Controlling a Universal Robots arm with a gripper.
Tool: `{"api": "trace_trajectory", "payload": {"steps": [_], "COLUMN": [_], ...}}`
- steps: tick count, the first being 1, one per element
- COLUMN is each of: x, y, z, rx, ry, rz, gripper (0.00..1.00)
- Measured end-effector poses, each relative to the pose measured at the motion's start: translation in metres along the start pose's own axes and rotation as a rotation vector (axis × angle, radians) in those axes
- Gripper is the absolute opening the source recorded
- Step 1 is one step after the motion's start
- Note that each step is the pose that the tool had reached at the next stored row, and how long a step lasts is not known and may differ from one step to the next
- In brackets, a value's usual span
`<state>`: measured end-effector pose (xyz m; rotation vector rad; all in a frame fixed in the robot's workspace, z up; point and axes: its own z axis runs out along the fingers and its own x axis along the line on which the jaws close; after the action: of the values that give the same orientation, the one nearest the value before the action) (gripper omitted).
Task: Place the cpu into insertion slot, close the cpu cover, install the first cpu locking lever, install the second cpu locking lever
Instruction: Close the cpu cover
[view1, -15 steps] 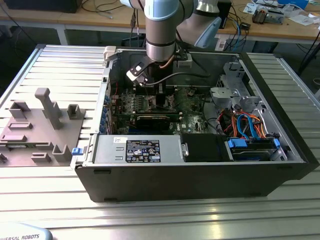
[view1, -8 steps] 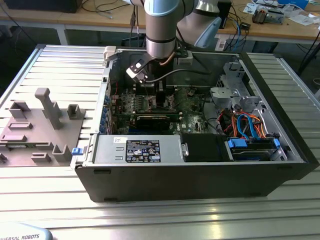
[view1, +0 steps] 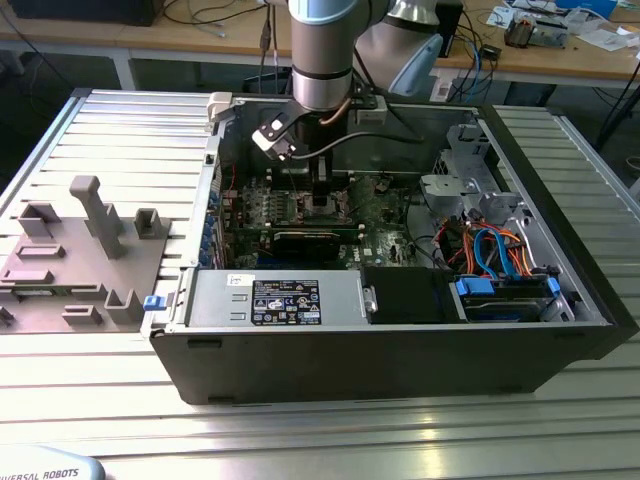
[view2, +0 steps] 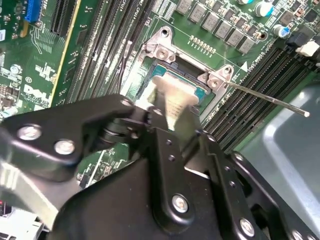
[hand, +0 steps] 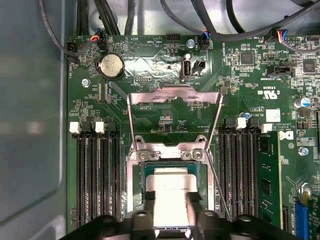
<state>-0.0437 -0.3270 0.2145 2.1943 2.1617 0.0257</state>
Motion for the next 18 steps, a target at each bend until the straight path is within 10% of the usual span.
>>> {"api": "trace_trajectory", "payload": {"steps": [4, 10, 18], "x": [-0.0001, 0.0, -0.0009], "y": [0.0011, 0.0162, 0.0181], "z": [-0.001, -0.0006, -0.0317], "rx": [0.0014, 0.0226, 0.0227], "ry": [0.0, -0.0005, -0.0003], "rz": [0.0, -0.001, -0.001], "gripper": [0.11, 0.11, 0.11]}}
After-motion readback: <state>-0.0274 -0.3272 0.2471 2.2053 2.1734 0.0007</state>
